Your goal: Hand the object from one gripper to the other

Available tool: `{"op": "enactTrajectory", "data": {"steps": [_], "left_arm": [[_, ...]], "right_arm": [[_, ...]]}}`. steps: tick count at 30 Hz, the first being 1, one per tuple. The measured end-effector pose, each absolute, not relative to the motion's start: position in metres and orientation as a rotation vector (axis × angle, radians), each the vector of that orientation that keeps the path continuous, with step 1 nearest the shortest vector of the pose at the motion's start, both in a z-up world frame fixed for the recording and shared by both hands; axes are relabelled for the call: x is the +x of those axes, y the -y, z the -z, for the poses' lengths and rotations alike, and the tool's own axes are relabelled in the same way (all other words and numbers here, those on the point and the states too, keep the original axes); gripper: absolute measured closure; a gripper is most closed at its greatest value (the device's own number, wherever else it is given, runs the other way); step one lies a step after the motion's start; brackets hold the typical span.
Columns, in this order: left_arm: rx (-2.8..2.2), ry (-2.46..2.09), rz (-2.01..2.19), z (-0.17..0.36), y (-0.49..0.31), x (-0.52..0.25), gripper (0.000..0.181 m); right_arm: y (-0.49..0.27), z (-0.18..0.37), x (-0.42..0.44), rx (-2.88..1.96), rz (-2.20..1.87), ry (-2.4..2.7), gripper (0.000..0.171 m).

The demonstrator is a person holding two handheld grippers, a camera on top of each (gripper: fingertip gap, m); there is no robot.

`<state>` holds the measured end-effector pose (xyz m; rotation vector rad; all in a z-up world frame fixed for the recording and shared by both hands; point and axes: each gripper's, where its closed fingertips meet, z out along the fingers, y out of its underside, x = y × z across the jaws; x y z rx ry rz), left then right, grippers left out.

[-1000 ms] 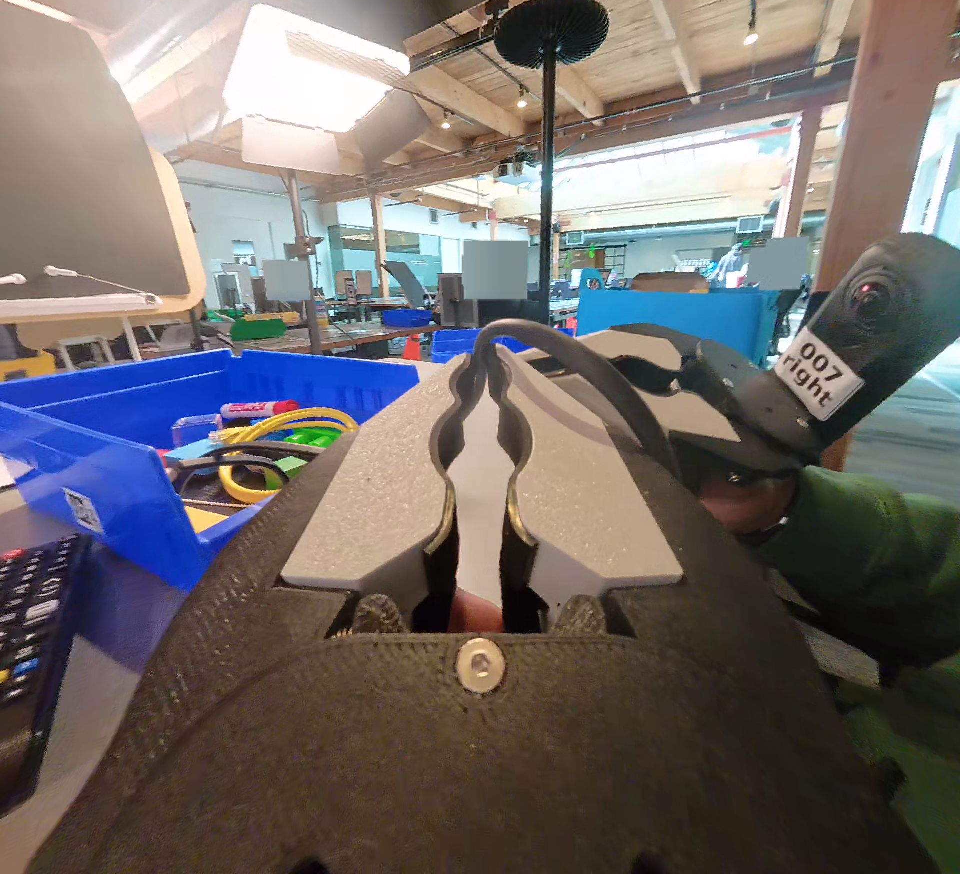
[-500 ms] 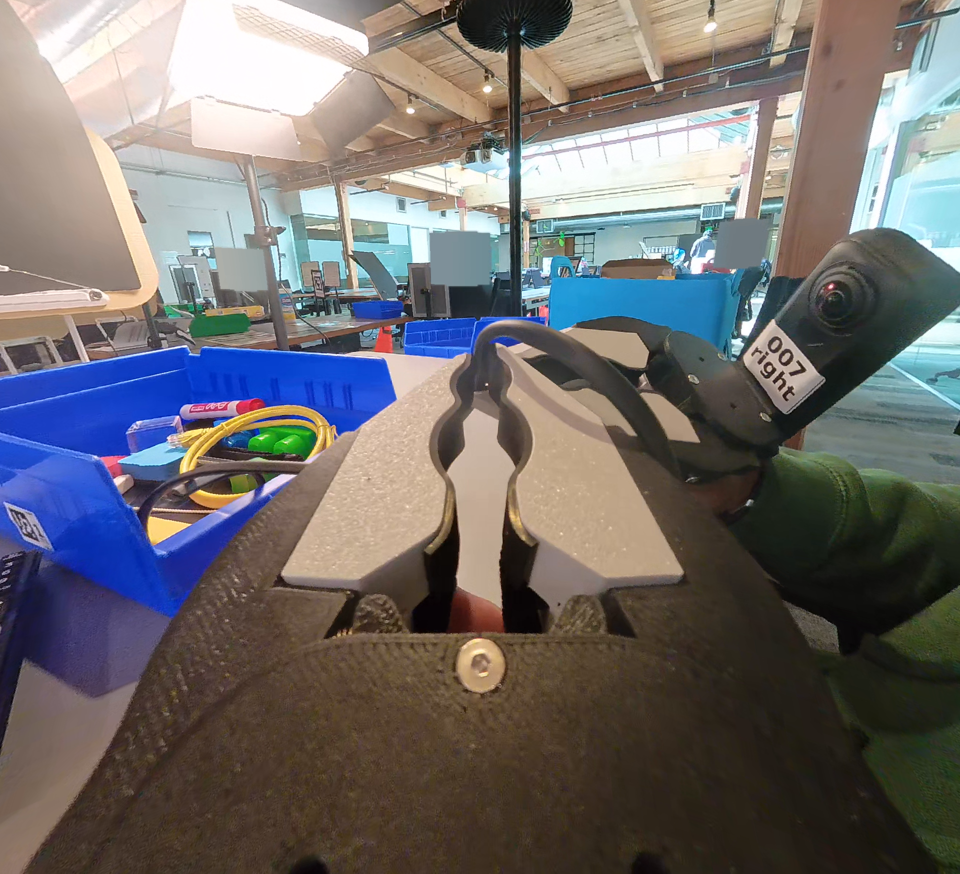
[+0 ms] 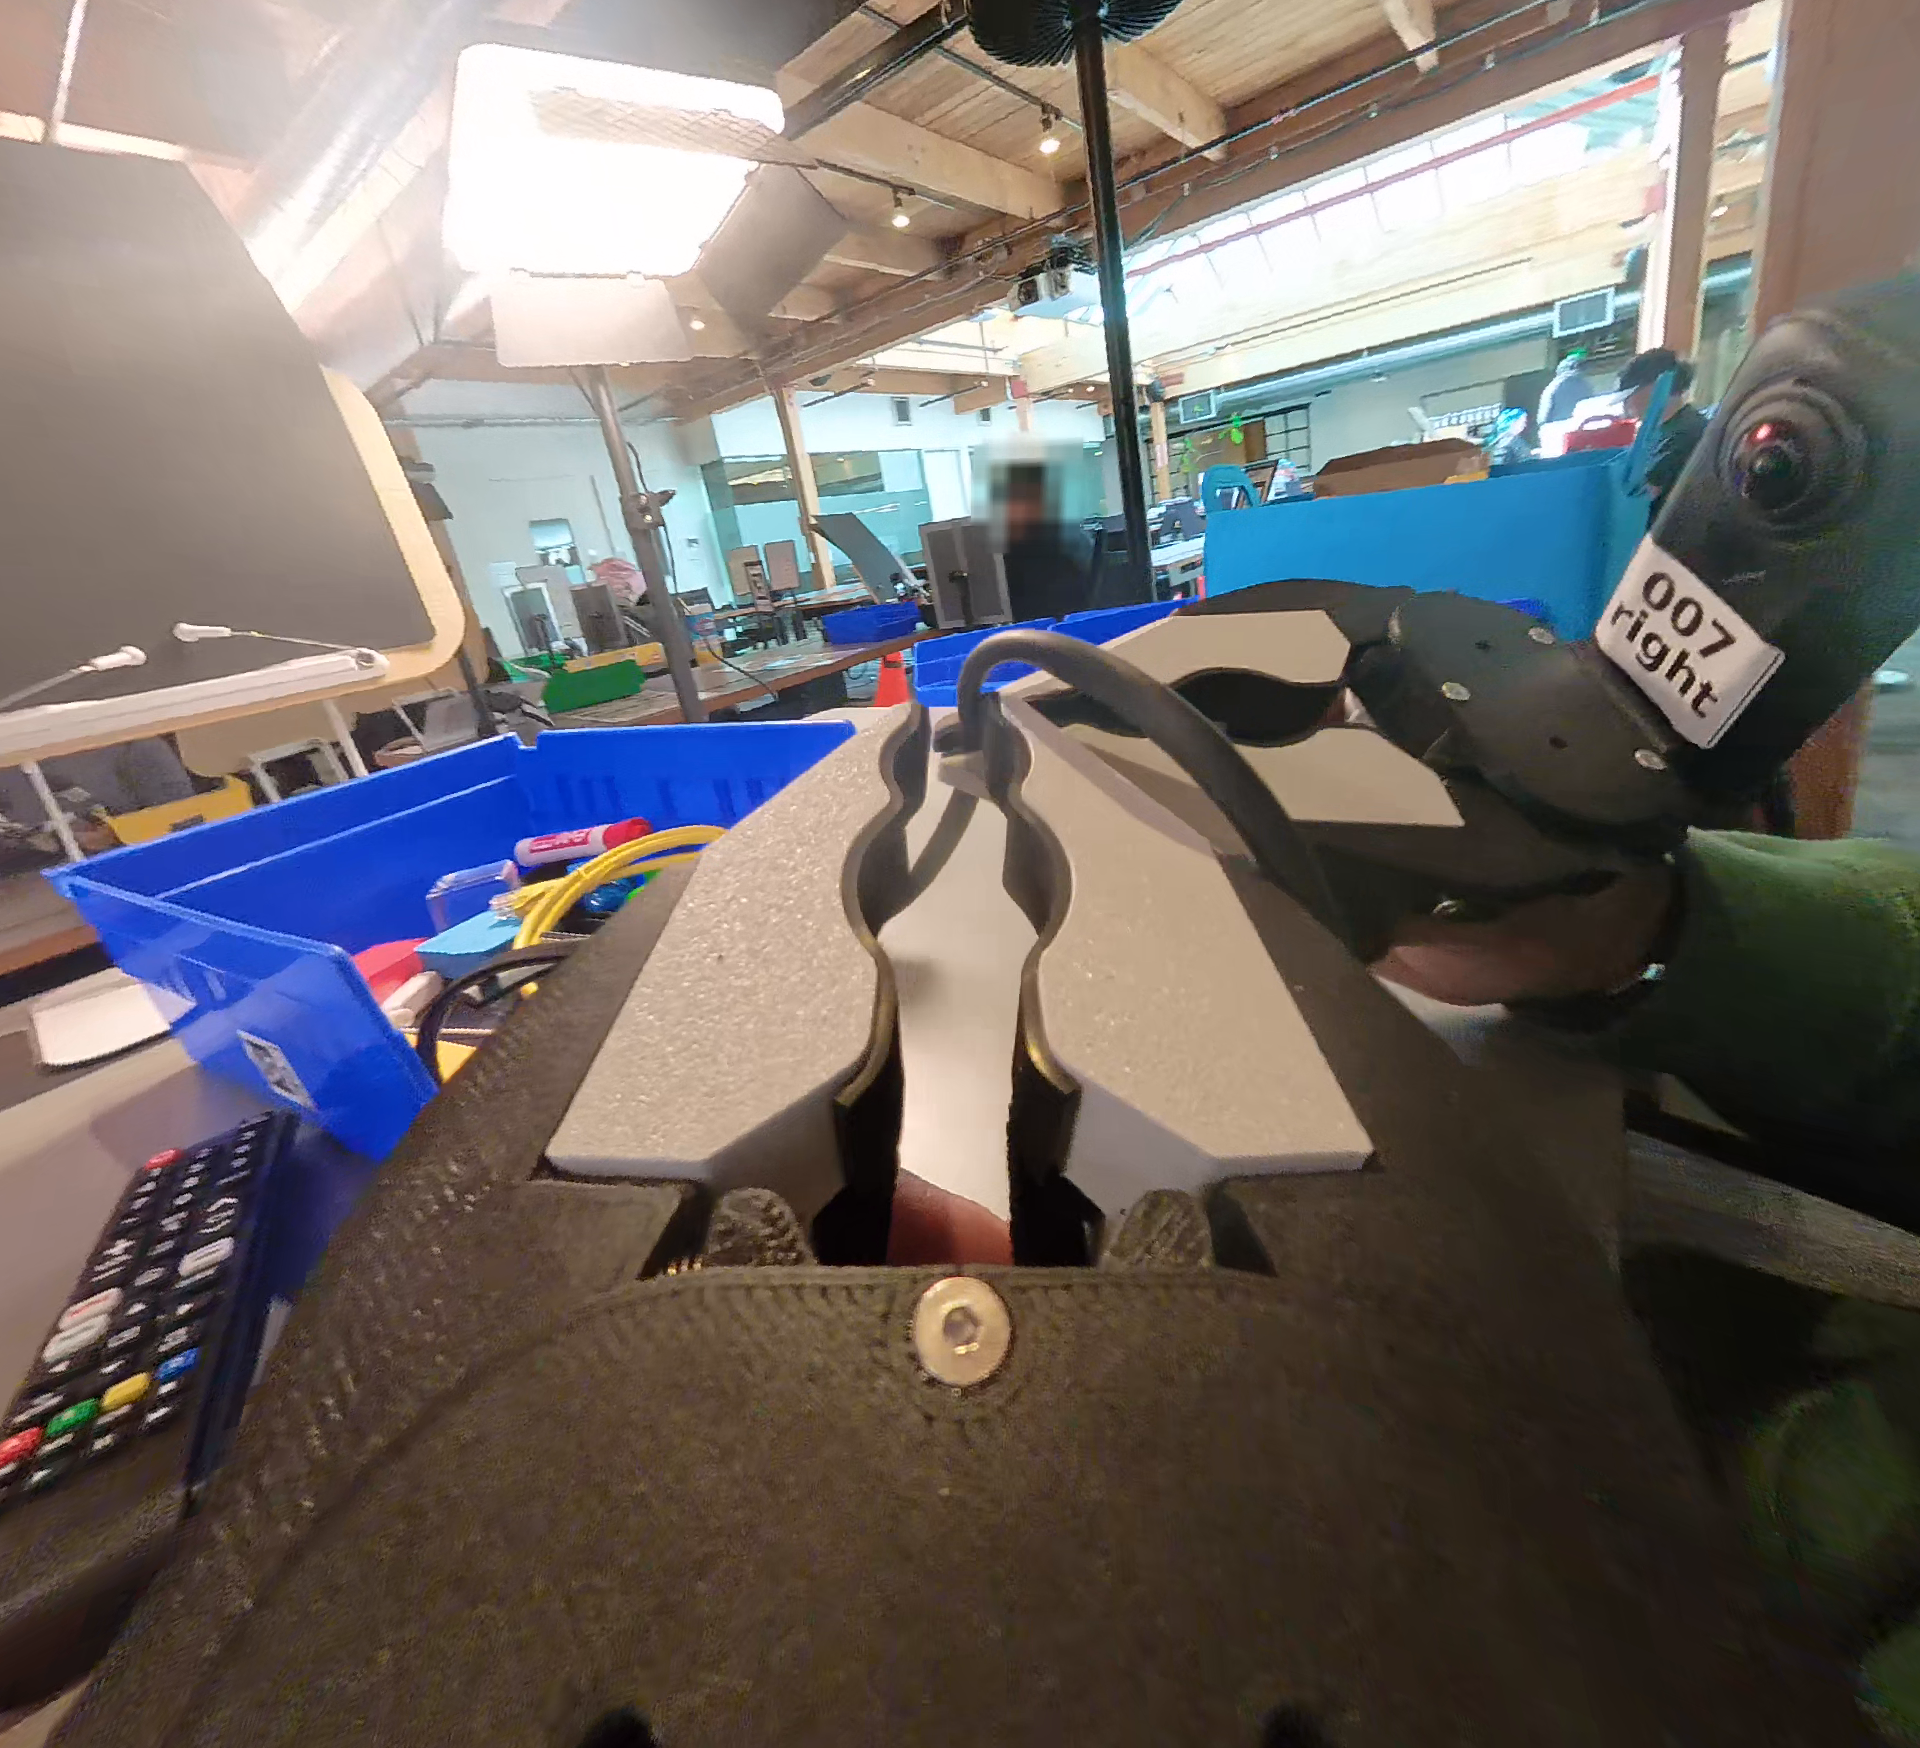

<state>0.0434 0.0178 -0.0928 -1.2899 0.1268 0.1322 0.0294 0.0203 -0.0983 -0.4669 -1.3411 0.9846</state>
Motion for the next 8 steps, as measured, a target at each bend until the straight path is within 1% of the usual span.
{"op": "enactTrajectory", "data": {"steps": [8], "left_arm": [[-1.322, -0.12, -0.256, 0.0979, -0.0202, 0.0352, 0.172]], "right_arm": [[-0.0289, 0.0926, 0.0304, -0.536, -1.06, 1.31, 0.165]]}}
